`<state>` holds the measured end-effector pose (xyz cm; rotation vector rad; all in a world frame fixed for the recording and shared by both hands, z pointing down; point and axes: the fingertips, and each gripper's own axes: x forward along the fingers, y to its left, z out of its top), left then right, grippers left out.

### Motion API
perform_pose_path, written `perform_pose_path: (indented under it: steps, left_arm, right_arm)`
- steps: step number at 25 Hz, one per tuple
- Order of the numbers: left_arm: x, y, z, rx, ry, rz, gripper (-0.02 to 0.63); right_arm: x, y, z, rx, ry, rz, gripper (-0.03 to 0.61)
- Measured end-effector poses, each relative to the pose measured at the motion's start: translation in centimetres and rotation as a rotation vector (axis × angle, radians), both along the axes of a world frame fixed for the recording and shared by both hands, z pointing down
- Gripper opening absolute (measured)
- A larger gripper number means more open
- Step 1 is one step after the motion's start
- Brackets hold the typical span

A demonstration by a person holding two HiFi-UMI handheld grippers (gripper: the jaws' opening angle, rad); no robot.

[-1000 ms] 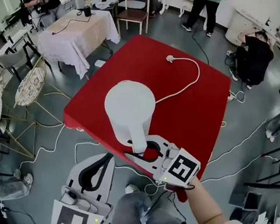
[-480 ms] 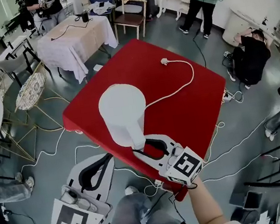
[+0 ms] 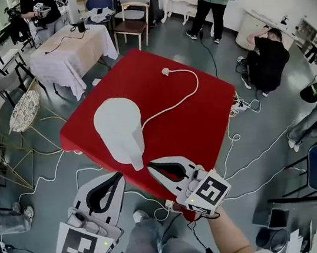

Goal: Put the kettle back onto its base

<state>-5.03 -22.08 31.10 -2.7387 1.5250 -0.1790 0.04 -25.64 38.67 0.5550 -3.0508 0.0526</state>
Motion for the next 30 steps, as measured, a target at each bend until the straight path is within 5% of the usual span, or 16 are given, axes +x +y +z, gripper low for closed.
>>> perform_pose_path:
  steps: [7,13,30]
  left_arm:
    - [2.2,2.5,-2.5,0.033,0.012,0.005,0.011]
    - [4.0,5.9,-4.0,0.062,0.021,-0.018,0.011]
    - [8.0,15.0,-5.8,0.102,-0.002,-0.062,0.011]
  right_arm:
    - [1.0,3.7,-5.6,-0.028,-0.060,0.014,0.008]
    - [2.0,8.5,-9.6,0.036,-0.058,-0.011,0.008]
    - [5.4,18.1,-12.7,0.142,-0.044,-0.039,0.008]
